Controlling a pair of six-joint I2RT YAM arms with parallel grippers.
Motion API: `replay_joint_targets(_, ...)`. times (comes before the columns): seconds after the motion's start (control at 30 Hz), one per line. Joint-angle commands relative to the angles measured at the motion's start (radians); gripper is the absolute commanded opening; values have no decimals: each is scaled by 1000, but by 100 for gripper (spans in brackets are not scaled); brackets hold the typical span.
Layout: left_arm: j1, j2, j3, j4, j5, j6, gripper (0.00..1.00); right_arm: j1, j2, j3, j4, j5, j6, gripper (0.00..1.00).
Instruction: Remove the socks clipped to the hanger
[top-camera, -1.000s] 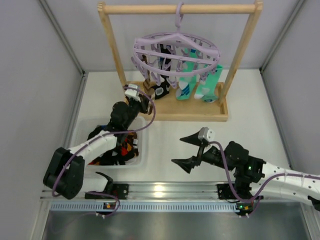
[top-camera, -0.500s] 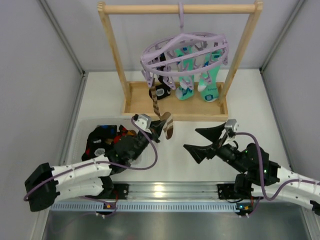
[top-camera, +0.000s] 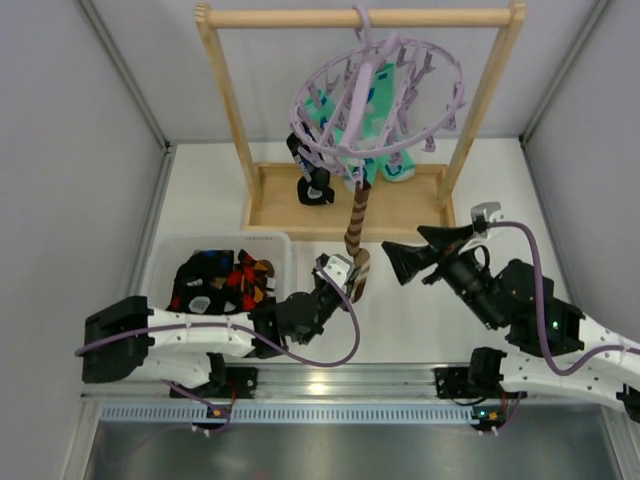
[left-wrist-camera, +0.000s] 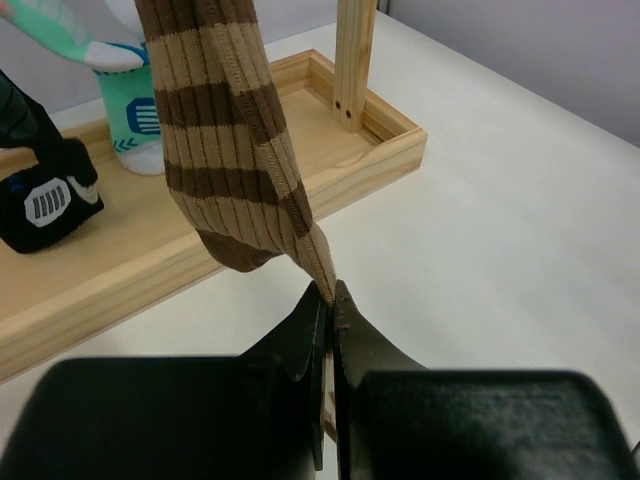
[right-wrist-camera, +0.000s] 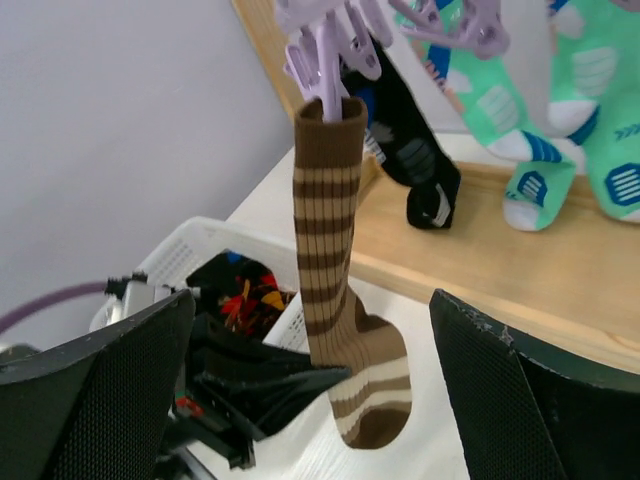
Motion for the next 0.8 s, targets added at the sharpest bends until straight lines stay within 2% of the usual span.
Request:
replay_joint_targets(0.0, -21, 37, 57, 54, -41, 8, 0, -6, 94, 145, -163, 104, -28, 95)
replay_joint_targets(0.13, -28, 83, 101, 52, -68, 18, 0, -6, 232, 322, -312, 219, -60, 88)
replay_joint_targets(0.27, -44, 123, 135, 52, -111, 24, 0, -8, 362, 473, -360, 285, -95, 81)
replay_joint_targets(0.77, -90, 232, 228, 51, -100, 32, 0, -49, 729, 872, -462, 182, -245, 62)
